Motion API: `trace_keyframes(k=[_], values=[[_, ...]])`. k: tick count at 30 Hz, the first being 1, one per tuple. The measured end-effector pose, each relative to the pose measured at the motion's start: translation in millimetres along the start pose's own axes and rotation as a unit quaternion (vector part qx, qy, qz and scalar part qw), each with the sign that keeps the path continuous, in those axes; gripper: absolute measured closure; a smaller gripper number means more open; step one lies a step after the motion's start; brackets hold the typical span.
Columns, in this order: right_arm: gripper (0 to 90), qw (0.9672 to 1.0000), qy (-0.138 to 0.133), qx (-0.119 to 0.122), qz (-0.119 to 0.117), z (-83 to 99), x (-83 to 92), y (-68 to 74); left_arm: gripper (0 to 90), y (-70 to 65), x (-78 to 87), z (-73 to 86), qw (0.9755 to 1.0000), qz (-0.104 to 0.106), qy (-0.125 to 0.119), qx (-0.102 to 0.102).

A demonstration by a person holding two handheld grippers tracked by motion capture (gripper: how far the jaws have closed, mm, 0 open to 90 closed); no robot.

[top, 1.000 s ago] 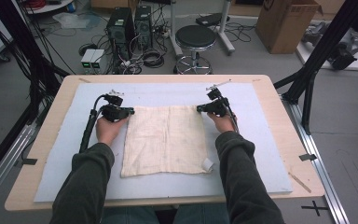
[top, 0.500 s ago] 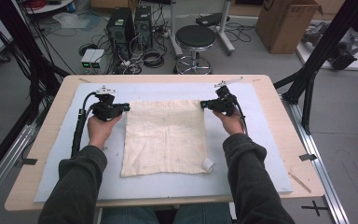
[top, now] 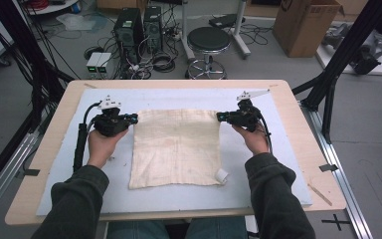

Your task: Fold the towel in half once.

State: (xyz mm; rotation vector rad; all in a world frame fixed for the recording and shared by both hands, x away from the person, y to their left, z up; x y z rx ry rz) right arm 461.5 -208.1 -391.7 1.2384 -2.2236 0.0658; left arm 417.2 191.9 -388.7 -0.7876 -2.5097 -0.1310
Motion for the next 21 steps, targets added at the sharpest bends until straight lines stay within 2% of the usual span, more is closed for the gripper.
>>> trace_keyframes(k=[7,10,12,13,21], values=[[86.3,0.9999,0.001,0.006,-0.015,7.9,8.3,13.0,87.3,-4.7,15.1,11.4,0.9998,0.014,-0.006,-0.009],[86.3,0.9996,0.004,0.007,-0.026,13.0,12.0,17.7,87.3,-9.4,21.4,18.9,0.9997,0.019,-0.005,-0.016],[86.3,0.9994,0.013,0.014,-0.028,14.9,14.8,23.4,87.3,-13.3,25.2,24.5,0.9995,0.025,-0.002,-0.020],[86.3,0.9993,0.007,0.022,-0.028,15.5,16.1,26.4,87.3,-15.5,27.4,27.0,0.9994,0.026,-0.005,-0.023],[86.3,0.9985,0.016,0.028,-0.045,34.0,24.0,41.6,87.3,-28.8,42.7,45.5,0.9982,0.047,0.000,-0.039]])
Point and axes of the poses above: each handheld gripper's, and its own axes: x roughly backward along the jaws, z roughly out of its underside, y roughly to its left, the point moved 3 cm from there along -x, roughly forward along the jaws, and after that the axes turned 2 degrees about -z, right-handed, at the moved point
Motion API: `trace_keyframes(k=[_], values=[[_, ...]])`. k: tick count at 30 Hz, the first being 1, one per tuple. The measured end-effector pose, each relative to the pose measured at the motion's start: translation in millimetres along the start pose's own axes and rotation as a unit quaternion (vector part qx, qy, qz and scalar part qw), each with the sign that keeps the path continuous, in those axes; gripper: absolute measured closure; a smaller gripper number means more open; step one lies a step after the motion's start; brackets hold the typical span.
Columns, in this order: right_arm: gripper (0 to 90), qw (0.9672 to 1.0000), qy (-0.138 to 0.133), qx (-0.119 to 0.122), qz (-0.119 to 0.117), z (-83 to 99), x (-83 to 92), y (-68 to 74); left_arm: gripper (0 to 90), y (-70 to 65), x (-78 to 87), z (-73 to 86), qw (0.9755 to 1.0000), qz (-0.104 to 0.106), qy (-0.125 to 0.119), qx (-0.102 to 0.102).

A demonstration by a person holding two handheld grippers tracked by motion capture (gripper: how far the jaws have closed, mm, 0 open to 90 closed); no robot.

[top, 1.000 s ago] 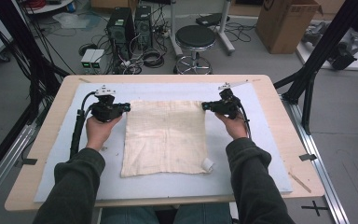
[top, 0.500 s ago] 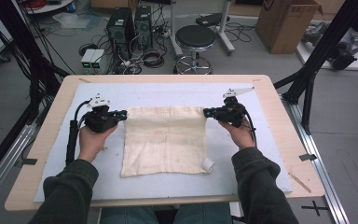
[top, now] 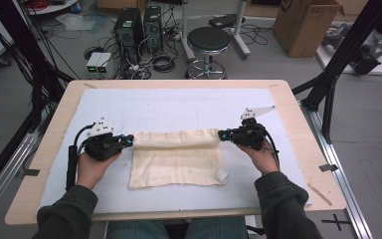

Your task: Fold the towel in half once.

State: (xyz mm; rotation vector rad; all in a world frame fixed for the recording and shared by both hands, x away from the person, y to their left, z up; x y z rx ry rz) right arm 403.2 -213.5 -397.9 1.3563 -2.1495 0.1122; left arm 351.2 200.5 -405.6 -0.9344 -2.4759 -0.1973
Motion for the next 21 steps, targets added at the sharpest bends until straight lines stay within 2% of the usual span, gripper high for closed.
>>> trace_keyframes(k=[4,8,12,21], values=[[86.3,1.0000,0.003,-0.002,-0.005,13.0,3.4,6.0,87.3,-6.9,4.6,8.8,0.9999,0.006,0.005,-0.012],[86.3,0.9999,0.005,-0.004,-0.010,22.7,5.4,10.0,87.3,-10.5,7.2,16.7,0.9998,0.012,0.009,-0.014],[86.3,0.9999,0.006,-0.001,-0.013,27.4,6.8,13.9,87.3,-13.6,9.8,19.9,0.9998,0.013,0.008,-0.013],[86.3,0.9998,-0.001,0.003,-0.020,35.1,12.0,25.1,87.3,-23.4,18.4,24.7,0.9993,0.022,0.003,-0.029]])
Point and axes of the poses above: each handheld gripper's, and its own axes: x roughly backward along the jaws, z roughly out of its underside, y roughly to its left, the point moved 3 cm from there along -x, roughly forward along the jaws, and after that the axes turned 2 degrees about -z, right-handed, at the moved point
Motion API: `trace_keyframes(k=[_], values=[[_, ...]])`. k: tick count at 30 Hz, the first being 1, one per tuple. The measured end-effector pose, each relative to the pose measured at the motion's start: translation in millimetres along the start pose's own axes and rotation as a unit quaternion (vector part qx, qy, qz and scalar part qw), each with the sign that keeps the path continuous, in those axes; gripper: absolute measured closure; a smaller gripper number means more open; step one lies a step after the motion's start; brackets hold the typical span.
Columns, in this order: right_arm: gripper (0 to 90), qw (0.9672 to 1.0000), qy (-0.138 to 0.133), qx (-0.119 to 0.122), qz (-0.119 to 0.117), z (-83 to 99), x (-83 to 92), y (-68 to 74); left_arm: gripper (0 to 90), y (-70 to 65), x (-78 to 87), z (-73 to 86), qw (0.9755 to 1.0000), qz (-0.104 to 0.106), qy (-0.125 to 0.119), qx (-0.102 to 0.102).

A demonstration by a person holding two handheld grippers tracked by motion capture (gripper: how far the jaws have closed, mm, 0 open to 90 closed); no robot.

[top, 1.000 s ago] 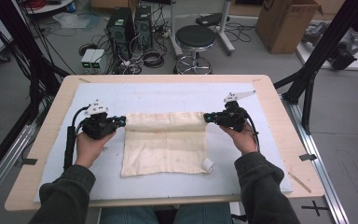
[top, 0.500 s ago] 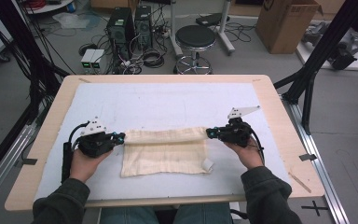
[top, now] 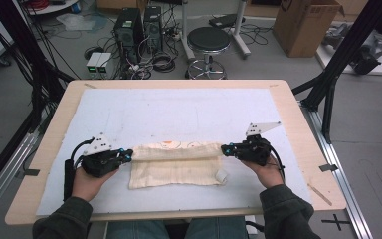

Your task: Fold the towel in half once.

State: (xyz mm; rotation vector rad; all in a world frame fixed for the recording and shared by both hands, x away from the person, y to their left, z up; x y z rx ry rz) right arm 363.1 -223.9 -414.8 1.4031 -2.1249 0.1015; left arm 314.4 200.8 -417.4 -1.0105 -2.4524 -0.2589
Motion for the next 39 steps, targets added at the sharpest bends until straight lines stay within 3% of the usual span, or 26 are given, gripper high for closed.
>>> trace_keyframes(k=[15,16,18,24,28,33,39], values=[[86.3,0.9998,0.015,0.009,-0.013,20.1,0.0,17.2,86.9,-13.7,8.8,24.3,0.9994,0.022,0.022,-0.015],[86.0,0.9997,0.018,0.008,-0.014,21.9,0.6,18.5,85.3,-14.5,9.9,24.6,0.9995,0.025,0.018,-0.011],[80.8,0.9997,0.017,0.008,-0.015,23.5,2.7,19.5,74.0,-14.9,14.4,24.3,0.9991,0.039,0.013,-0.007],[75.1,0.9997,0.009,0.016,-0.013,18.0,9.4,22.7,63.5,-13.1,21.0,17.2,0.9989,0.045,-0.010,0.005],[73.2,0.9987,0.029,0.032,-0.026,14.4,-6.0,27.9,65.9,-18.2,10.3,16.7,0.9987,0.051,0.004,-0.002],[73.0,0.9965,0.065,0.039,-0.036,21.7,-26.4,30.3,70.7,-27.6,-6.1,22.6,0.9967,0.069,0.038,-0.021],[72.4,0.9943,0.093,0.044,-0.029,32.7,-32.4,29.4,71.1,-29.1,-13.8,31.5,0.9945,0.076,0.066,-0.028]])
Point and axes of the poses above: each handheld gripper's, and its own axes: x roughly backward along the jaws, z roughly out of its underside, y roughly to its left, the point moved 3 cm from there along -x, roughly forward along the jaws, and after that the axes turned 2 degrees about -z, right-handed, at the moved point
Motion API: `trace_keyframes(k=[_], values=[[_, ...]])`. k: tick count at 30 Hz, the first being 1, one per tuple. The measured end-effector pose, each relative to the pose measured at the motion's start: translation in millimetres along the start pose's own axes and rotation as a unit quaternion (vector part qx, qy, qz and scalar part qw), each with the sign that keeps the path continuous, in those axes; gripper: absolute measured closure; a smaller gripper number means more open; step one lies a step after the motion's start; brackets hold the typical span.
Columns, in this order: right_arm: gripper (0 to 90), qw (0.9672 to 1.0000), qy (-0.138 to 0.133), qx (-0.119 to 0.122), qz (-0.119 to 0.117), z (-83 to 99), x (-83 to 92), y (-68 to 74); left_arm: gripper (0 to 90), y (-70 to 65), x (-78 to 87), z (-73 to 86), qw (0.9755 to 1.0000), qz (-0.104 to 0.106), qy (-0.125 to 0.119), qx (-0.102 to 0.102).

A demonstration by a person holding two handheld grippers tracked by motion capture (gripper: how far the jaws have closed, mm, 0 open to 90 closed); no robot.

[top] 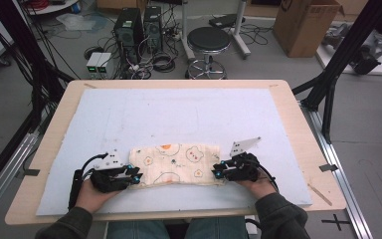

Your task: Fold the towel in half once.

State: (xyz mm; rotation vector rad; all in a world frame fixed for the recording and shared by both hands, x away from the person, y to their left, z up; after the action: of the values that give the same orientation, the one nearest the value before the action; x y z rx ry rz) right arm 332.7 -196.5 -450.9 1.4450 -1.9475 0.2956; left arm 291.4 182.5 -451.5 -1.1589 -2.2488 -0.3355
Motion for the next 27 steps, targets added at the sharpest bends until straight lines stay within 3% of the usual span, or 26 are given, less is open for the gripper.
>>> trace_keyframes(k=[8,27], values=[[72.1,0.9996,0.024,0.010,0.005,9.0,-4.1,3.5,70.6,-0.1,-4.9,7.2,0.9995,-0.004,0.029,-0.012],[71.9,0.9996,0.020,0.012,0.016,15.0,-0.6,5.5,69.5,1.8,0.5,11.7,0.9995,-0.005,0.028,-0.014]])
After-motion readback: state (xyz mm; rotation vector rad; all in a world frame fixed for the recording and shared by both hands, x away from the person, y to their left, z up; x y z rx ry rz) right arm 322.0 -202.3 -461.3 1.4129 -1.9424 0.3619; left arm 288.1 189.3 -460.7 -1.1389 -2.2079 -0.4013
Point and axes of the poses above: each handheld gripper's, and its own axes: x roughly backward along the jaws, z roughly out of its underside, y roughly to its left, the point moved 3 cm from there along -x, roughly forward along the jaws, and after that the axes turned 2 degrees about -z, right-handed, at the moved point
